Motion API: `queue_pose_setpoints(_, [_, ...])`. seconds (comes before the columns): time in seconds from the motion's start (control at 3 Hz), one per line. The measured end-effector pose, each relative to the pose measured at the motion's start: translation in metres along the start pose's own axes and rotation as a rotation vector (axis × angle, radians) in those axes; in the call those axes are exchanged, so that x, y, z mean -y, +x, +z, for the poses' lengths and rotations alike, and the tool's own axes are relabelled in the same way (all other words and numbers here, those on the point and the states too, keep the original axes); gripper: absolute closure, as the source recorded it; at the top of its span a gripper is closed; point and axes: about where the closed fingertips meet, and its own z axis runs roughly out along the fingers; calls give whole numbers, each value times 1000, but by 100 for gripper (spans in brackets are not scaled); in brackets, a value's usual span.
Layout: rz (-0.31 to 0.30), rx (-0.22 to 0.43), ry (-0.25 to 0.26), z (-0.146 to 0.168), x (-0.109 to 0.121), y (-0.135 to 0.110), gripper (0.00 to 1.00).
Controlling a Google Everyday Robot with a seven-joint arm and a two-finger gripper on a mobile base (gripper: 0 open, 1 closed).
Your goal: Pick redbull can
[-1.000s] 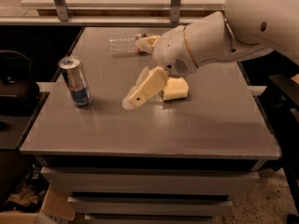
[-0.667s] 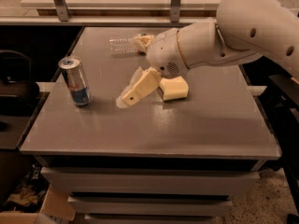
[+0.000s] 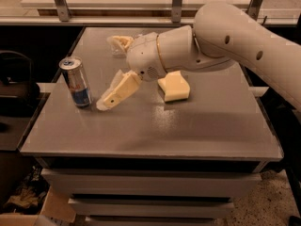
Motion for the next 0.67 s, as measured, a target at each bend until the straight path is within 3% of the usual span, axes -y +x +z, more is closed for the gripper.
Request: queue_pose_setpoints(0.67, [-20,103,-51,42,-1,-3,0])
